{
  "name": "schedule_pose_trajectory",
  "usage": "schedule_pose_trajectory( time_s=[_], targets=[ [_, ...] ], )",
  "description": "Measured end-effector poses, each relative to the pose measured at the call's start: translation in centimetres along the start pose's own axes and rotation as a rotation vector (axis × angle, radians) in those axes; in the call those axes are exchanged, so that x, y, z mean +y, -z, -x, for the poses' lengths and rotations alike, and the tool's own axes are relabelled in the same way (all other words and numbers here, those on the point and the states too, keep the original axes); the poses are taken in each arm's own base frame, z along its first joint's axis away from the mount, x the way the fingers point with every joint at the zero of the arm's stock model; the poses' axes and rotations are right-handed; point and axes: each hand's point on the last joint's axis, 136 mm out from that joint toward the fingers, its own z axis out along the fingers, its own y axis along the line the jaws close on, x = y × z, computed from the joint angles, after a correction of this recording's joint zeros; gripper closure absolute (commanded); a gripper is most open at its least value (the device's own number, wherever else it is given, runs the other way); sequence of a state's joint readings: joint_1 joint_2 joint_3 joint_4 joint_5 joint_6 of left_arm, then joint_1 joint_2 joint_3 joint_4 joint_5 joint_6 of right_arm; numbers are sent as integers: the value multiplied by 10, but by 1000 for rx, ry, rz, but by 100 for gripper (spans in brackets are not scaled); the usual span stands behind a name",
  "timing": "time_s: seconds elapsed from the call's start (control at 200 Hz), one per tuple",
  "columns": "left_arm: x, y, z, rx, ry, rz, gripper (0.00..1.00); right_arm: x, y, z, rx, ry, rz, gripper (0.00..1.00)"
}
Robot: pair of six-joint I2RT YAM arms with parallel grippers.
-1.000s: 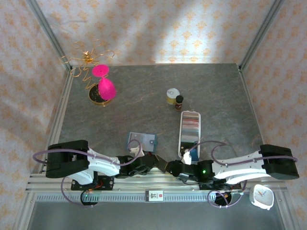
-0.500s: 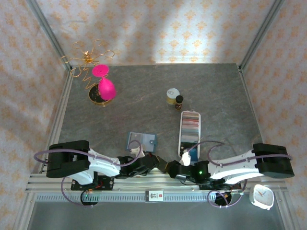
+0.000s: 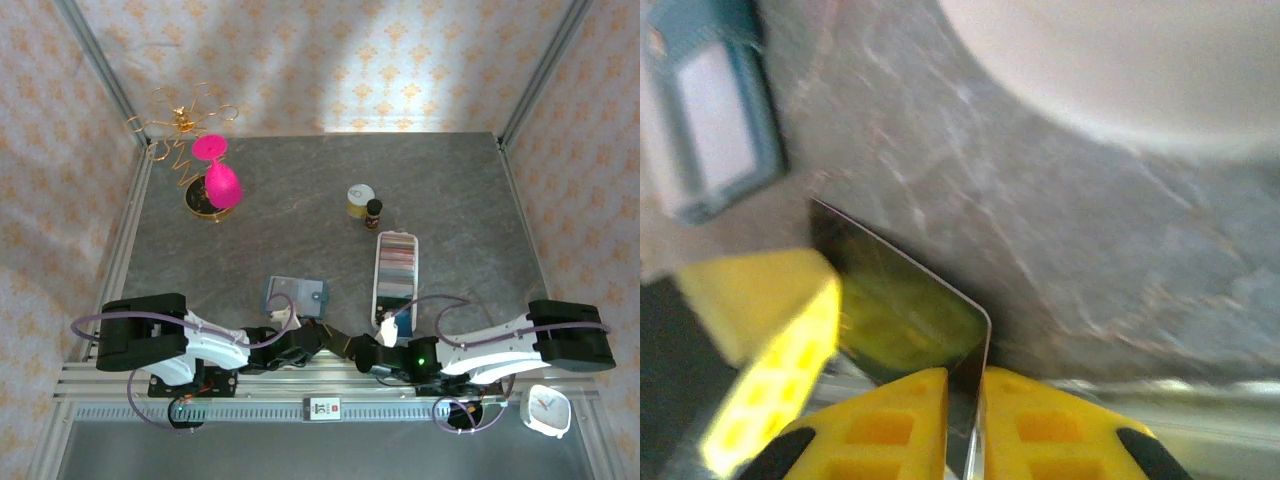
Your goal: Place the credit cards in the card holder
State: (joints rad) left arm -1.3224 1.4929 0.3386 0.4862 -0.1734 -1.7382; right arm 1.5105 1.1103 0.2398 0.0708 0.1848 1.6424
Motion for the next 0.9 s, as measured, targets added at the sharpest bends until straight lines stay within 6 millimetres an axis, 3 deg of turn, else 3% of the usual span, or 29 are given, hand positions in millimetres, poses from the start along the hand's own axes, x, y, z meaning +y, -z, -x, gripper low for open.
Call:
schedule_pose_trajectory(
  time_s=[0.335,0.415,0.475,0.531,0.656,0.786,0.901],
  targets=[
    [-2,0,0,-3,6,-8,100,15,3,3,5,-98,94,86],
    [-4,0,1,-5,13,-16,100,16,3,3,2,-109,101,91],
    [-4,0,1,-6,14,-19,100,17,3,3,0,-117,106,100],
    [-4,0,1,-6,14,-21,100,19,4,4,0,-128,112,100],
    [-10,4,2,-5,7,-41,82,21,5,4,-2,-138,120,100],
    [-42,20,14,-26,-42,-109,61,38,12,7,-24,-138,147,100],
    [-104,54,41,-139,-107,-181,48,62,24,14,-61,-132,210,100]
  ],
)
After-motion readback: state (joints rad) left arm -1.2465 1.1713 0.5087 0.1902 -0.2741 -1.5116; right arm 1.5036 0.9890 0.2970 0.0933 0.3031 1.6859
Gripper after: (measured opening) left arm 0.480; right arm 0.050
